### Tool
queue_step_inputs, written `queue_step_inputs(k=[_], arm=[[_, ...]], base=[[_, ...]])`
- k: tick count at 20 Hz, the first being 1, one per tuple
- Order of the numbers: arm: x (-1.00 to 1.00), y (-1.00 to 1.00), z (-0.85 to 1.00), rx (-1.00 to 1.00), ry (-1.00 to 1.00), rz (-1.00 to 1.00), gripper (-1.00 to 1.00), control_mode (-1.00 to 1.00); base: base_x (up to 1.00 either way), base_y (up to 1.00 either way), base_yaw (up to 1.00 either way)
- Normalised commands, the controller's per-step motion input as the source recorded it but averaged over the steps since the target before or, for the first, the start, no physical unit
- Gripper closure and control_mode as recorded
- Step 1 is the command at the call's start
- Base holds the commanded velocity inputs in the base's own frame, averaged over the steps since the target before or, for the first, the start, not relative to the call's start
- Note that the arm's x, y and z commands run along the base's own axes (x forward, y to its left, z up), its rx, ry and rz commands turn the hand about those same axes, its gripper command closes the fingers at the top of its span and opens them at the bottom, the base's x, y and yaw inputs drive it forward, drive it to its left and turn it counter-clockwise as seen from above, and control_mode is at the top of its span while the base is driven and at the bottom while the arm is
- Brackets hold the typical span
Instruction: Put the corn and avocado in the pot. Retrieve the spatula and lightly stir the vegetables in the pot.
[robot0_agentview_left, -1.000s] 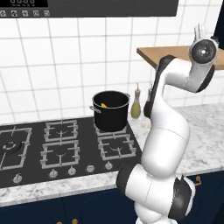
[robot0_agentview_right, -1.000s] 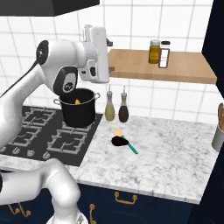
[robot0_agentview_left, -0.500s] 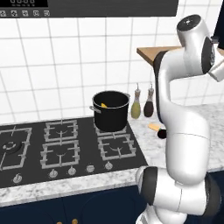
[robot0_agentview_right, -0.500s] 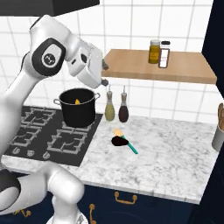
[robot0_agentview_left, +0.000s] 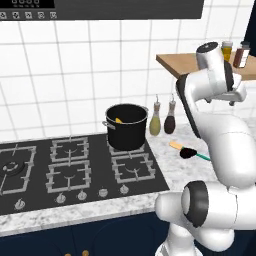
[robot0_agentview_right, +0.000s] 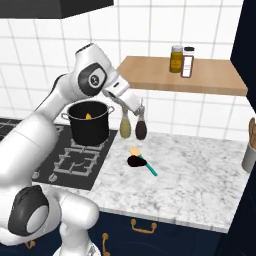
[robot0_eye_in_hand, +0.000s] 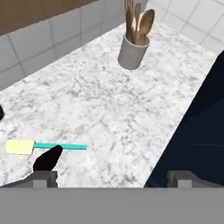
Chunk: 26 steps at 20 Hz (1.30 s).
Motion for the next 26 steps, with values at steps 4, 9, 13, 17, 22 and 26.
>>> queue_step_inputs(k=[4,9,13,17,22,26], arm=[[0.33,0.02,-1.00,0.11,0.52,0.31,-1.00,-1.00],[0.54,0.01,-1.00,0.23,0.26,0.23,-1.00,-1.00],[0.60,0.04,-1.00,0.29,0.19,0.07,-1.00,-1.00],[0.30,0.00,-0.90,0.19,0.03,0.00,-1.00,-1.00],[0.31,0.00,-0.93,0.08,0.05,-0.01,-1.00,-1.00],[0.43,0.00,-0.58,0.07,0.06,0.00,-1.00,-1.00]], base=[[0.00,0.00,0.00],[0.00,0.00,0.00],[0.00,0.00,0.00],[0.00,0.00,0.00],[0.00,0.00,0.00],[0.00,0.00,0.00]])
